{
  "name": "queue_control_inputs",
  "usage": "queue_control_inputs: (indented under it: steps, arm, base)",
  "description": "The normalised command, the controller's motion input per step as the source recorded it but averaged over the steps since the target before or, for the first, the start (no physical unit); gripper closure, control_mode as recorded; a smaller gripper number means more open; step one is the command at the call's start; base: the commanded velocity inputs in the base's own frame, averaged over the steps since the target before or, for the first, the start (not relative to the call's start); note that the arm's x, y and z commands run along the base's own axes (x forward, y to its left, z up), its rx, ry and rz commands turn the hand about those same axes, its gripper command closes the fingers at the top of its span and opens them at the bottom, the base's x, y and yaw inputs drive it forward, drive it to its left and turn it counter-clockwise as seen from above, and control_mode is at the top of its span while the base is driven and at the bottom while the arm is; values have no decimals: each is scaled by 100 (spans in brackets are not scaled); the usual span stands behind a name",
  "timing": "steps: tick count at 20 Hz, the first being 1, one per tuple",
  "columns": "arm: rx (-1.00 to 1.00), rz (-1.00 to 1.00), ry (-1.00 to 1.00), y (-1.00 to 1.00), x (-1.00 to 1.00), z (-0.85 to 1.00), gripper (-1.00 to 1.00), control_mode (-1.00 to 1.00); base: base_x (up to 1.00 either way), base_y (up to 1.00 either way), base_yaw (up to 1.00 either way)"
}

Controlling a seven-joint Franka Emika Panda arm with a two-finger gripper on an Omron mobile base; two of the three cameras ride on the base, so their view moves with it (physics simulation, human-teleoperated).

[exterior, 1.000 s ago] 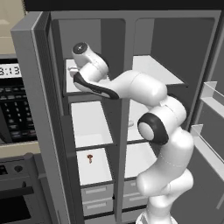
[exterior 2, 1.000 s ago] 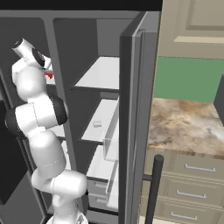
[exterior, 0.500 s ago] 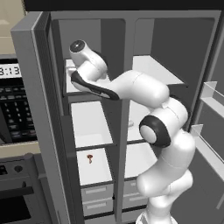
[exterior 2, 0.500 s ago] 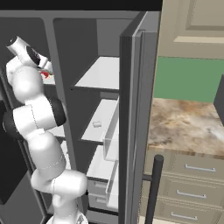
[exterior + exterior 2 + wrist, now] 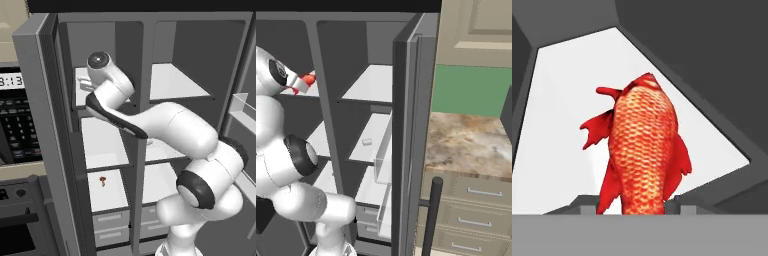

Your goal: Pick up the frozen fish from the freezer, place it on any shelf in the fridge, and close the fridge and freezer doors when done.

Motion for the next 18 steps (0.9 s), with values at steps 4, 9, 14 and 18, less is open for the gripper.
queue_control_inputs:
  steps: [4,9,14,18]
  arm:
    - [11,9,-5,-51,-100,14,100,-100]
    - [1,10,-1,-27,-100,29,100,-100]
    - [0,9,-4,-58,-100,50,100,-100]
    - [0,1,-11,-99,-100,46,100,-100]
  base:
    - [0,0,0]
    - [0,0,0]
    - [0,0,0]
    - [0,0,0]
